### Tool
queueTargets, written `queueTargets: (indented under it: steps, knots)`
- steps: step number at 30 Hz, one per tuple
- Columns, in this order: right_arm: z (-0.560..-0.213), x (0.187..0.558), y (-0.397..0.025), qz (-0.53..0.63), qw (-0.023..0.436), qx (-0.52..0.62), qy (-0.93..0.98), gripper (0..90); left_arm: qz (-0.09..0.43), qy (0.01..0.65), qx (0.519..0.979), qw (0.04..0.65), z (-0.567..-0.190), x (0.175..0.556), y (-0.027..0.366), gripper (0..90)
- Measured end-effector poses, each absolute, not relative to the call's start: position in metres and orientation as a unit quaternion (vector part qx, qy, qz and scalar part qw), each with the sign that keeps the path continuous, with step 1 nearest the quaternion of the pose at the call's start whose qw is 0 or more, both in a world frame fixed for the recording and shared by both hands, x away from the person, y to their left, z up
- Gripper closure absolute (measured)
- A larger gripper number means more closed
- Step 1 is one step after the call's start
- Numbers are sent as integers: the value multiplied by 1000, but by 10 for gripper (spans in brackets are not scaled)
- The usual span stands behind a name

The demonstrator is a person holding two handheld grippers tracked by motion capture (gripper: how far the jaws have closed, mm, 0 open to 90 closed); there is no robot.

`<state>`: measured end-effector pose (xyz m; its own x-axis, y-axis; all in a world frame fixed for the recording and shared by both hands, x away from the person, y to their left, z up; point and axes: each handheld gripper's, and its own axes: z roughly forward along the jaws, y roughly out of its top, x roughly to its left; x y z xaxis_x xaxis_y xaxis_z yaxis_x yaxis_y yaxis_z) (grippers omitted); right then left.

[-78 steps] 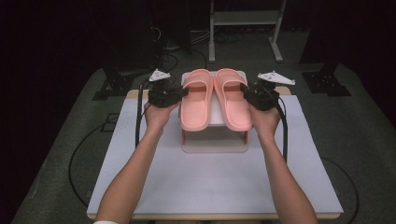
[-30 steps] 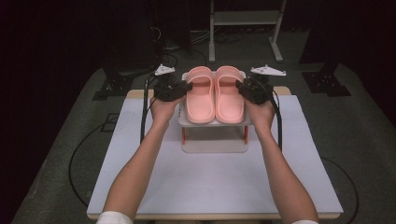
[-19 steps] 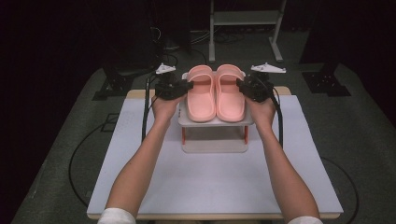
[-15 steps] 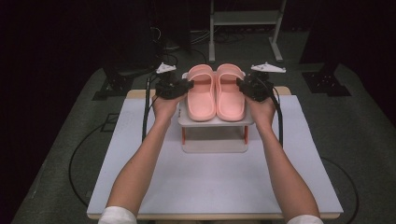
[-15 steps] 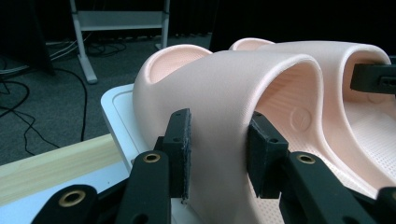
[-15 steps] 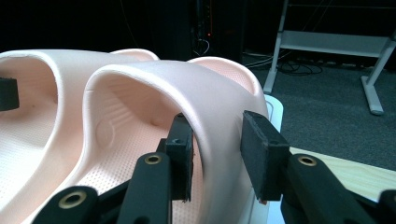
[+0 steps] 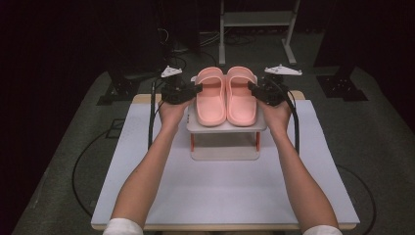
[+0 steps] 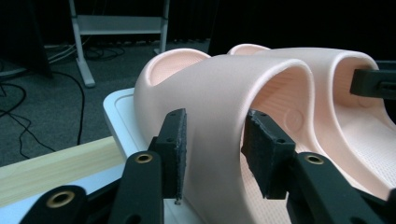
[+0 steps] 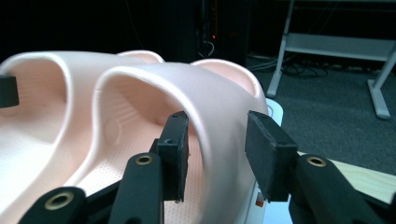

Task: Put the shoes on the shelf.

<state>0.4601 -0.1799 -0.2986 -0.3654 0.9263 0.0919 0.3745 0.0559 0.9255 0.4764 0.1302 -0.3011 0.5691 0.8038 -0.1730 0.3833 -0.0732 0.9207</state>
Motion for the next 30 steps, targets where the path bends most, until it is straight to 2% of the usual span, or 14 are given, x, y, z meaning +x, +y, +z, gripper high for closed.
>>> queueTargets:
  steps: [17,30]
  knots:
    - [-304,439,-191,514,262,469,669,527,189,403,706,551,-299,457,138,553]
    - [-303,422,-202,532,246,461,667,514,183,391,708,559,-300,442,140,537]
